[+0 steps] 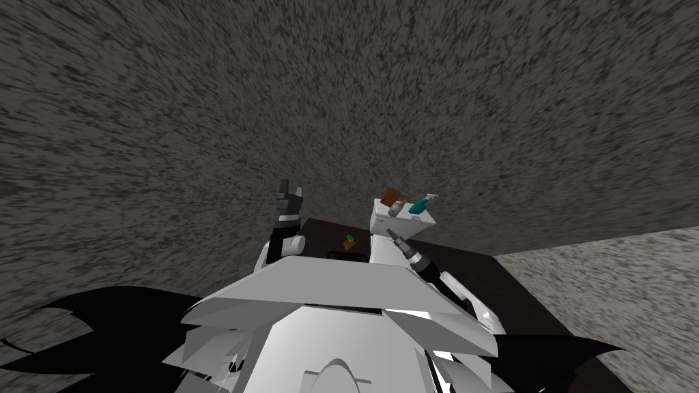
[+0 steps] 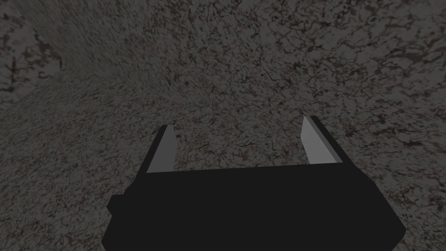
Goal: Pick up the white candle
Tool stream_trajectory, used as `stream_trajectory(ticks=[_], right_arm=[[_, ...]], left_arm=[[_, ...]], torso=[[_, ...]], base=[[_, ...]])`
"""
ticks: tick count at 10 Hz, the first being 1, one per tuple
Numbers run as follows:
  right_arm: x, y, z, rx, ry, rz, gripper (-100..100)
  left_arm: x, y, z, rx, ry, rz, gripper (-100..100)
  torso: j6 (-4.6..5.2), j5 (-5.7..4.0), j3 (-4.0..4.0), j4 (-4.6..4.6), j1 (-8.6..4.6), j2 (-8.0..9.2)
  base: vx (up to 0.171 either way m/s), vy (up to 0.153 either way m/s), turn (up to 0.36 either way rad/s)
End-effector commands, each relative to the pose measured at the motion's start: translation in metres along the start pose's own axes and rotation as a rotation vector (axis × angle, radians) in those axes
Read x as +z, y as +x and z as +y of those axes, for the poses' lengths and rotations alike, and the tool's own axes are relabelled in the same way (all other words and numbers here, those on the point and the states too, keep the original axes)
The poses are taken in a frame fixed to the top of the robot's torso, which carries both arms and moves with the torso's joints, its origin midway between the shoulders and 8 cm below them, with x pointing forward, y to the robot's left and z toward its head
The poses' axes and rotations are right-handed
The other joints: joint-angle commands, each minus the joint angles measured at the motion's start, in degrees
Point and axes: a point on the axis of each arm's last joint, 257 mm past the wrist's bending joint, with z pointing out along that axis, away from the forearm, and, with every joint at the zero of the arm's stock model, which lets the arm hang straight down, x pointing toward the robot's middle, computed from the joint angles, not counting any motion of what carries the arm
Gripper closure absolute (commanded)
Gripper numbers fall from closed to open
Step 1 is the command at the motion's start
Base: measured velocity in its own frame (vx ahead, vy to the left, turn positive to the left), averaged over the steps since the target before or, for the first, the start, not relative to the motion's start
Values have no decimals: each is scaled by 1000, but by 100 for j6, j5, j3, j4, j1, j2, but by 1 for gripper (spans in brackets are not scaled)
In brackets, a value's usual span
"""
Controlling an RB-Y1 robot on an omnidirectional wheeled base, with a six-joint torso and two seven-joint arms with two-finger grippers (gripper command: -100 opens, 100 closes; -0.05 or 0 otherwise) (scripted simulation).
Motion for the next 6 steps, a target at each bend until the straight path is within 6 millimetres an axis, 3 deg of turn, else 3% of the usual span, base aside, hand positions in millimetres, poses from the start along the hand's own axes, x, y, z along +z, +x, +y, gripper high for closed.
stream_trajectory(ticks=[1,6], right_arm=[[-10,5,-7,-22,24,50,-100],[-45,15,-39,-75,107,193,-100]], left_arm=[[0,0,0,0,0,0,0],[0,0,0,0,0,0,0]], torso=[[0,0,0,0,0,0],[0,0,-1,0,1,-1]], base=[[-19,-10,64],[-16,-8,51]])
